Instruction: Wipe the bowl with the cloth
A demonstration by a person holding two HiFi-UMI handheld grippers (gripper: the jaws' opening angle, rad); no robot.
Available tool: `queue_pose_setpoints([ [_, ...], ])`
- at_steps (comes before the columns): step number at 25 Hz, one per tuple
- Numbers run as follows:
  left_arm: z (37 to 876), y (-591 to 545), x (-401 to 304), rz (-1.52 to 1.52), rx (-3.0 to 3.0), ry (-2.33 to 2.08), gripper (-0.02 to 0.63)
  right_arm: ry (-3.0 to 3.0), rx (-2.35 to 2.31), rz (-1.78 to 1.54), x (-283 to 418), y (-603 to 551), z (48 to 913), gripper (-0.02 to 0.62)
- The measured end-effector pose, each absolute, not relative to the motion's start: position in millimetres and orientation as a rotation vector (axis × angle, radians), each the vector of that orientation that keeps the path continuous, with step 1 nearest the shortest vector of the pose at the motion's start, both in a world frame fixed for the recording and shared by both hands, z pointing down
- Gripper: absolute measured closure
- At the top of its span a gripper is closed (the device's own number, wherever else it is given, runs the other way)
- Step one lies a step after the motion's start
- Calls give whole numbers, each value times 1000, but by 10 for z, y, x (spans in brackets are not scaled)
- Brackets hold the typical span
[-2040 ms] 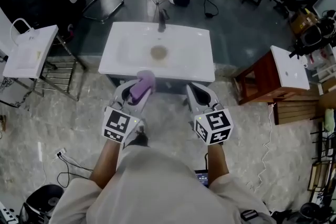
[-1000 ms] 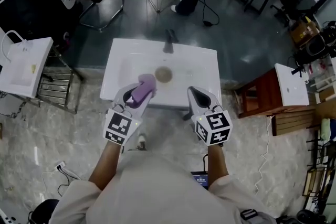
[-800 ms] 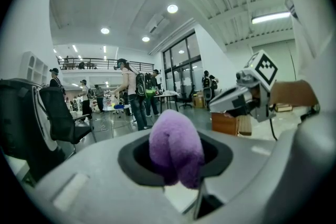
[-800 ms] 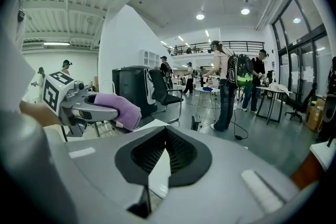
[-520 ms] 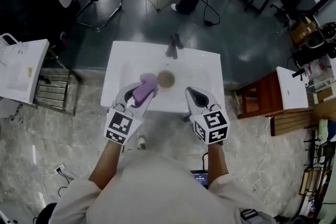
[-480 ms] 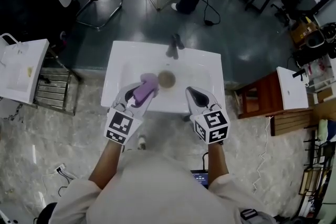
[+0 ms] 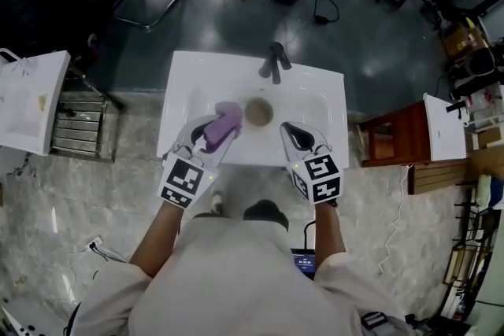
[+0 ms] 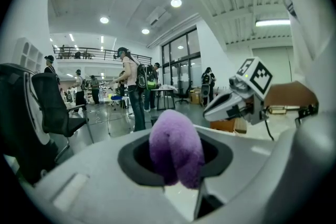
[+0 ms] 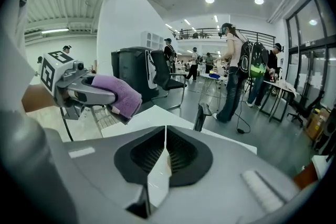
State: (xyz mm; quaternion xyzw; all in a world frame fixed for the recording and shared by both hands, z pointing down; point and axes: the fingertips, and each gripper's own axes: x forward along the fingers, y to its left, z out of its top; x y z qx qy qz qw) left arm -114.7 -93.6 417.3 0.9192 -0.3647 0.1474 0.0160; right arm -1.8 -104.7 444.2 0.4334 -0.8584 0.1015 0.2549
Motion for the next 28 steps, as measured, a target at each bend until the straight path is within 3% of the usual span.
queue_pose_setpoints([
  [28,5428,-1760,-1399,633,2430,-1302,483,-2078,590,455,-236,-1890,6757,503],
])
